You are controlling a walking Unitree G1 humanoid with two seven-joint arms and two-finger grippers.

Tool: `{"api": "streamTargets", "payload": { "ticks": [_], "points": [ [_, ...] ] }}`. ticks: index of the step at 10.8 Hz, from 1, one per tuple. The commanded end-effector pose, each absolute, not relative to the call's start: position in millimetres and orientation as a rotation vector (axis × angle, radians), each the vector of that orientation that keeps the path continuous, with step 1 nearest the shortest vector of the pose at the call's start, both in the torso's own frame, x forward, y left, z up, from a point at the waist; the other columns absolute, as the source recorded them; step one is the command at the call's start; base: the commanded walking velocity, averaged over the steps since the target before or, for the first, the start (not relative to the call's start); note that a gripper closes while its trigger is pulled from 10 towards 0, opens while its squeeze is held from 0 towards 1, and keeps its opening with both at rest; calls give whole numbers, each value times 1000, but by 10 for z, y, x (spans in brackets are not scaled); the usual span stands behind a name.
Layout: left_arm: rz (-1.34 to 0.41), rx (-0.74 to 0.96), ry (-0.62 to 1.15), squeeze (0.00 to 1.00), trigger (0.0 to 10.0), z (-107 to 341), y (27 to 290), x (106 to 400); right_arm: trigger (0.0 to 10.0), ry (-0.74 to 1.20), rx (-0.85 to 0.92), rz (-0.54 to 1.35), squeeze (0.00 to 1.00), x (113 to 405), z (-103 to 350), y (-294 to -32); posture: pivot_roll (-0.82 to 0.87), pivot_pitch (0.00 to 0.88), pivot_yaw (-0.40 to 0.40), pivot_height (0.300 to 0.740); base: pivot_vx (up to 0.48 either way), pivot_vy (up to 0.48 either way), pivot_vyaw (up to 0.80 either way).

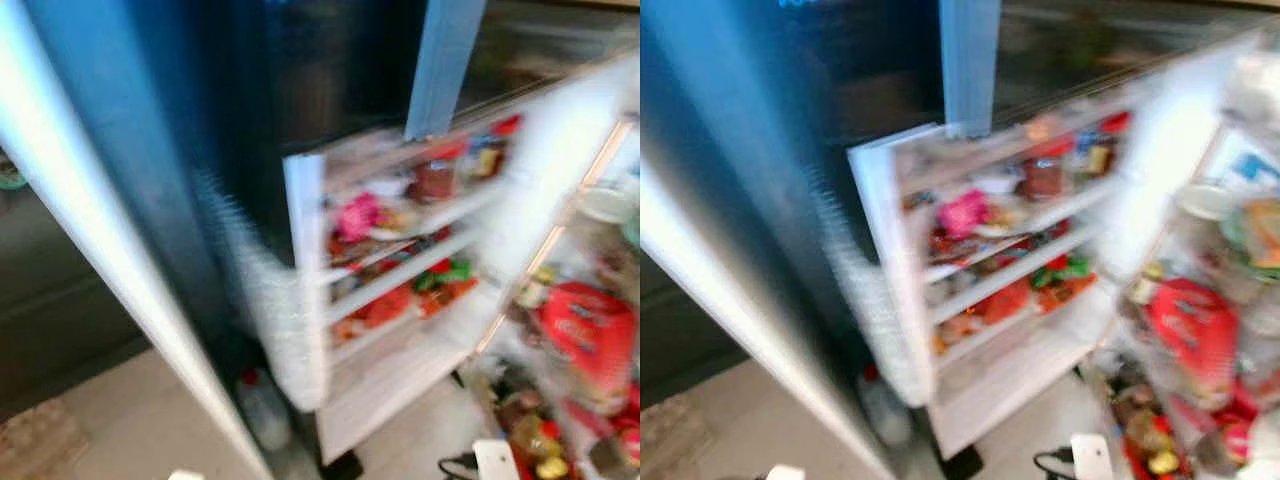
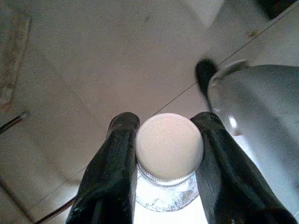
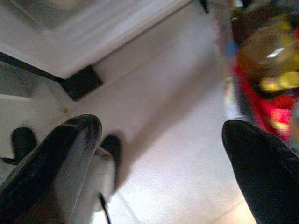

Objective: Restocking fridge

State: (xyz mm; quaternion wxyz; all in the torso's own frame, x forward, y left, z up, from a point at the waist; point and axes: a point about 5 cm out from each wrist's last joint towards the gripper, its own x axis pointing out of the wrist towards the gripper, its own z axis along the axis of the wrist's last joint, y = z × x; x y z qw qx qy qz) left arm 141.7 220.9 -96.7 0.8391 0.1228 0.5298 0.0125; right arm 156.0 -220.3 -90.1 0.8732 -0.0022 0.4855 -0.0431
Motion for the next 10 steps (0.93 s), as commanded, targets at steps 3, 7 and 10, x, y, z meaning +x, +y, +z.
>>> {"api": "streamTargets", "payload": {
  "ticks": [3, 7, 10],
  "points": [
    [23, 276, 1154, 0, 10000, -993, 2247, 1323, 10000, 1013, 9, -89, 0, 1569, -903, -2177, -108, 0, 21, 740, 0, -425, 458],
    [23, 271, 1158, 0, 10000, -994, 2249, 1318, 10000, 1019, 9, -89, 0, 1564, -906, -2176, -110, 0, 23, 740, 0, 0, 0],
    [17, 270, 1160, 0, 10000, -994, 2246, 1321, 10000, 1019, 9, -95, 0, 1566, -906, -2177, -109, 0, 23, 740, 0, 0, 0]
  ]
}}
